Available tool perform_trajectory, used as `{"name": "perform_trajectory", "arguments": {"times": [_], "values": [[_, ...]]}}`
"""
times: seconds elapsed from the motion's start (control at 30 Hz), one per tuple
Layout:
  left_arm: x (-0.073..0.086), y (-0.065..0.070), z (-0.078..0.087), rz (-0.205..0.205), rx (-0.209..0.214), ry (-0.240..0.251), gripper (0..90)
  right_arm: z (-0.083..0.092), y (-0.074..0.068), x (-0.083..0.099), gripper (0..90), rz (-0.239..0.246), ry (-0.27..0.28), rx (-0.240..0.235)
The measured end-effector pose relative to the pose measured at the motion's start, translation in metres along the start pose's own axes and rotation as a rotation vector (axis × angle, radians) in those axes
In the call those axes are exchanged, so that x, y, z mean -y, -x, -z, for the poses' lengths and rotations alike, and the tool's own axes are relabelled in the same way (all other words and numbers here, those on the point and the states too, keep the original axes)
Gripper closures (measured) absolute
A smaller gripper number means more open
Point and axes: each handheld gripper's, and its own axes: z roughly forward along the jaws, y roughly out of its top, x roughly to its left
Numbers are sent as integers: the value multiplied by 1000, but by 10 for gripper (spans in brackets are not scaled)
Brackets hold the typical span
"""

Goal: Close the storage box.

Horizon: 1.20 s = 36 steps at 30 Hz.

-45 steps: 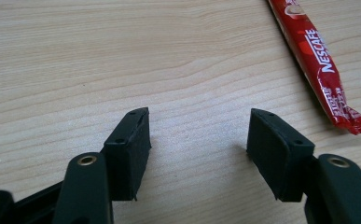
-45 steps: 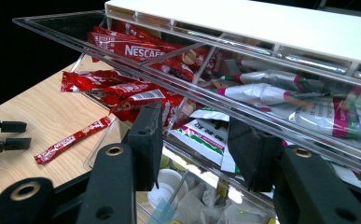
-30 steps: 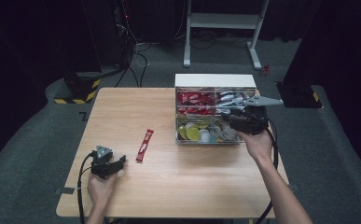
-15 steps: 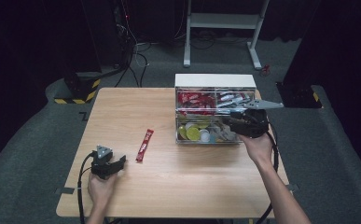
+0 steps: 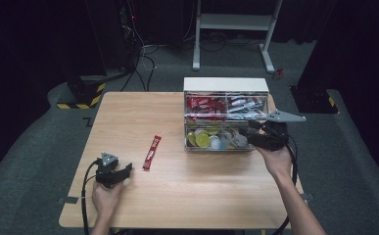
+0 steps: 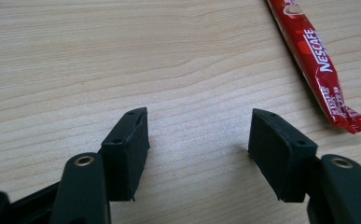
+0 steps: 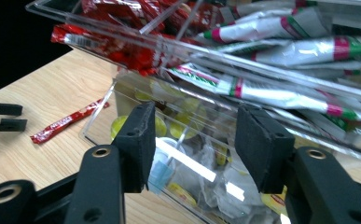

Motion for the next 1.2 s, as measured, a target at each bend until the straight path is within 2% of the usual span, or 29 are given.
{"name": "perform_trajectory", "arguments": {"times": [0.17, 0.27, 0.63, 1.2], "values": [[0, 0, 0, 1, -1, 1, 377, 4, 6, 11, 446, 1, 10, 44], [0, 0, 0, 1, 0, 1, 376, 6, 10, 17, 444, -12, 9, 54], [0, 0, 0, -1, 0, 1, 374, 21, 24, 37, 436, -63, 29, 78], [0, 1, 0, -8, -4, 0, 374, 32, 36, 63, 418, -98, 39, 96]]}}
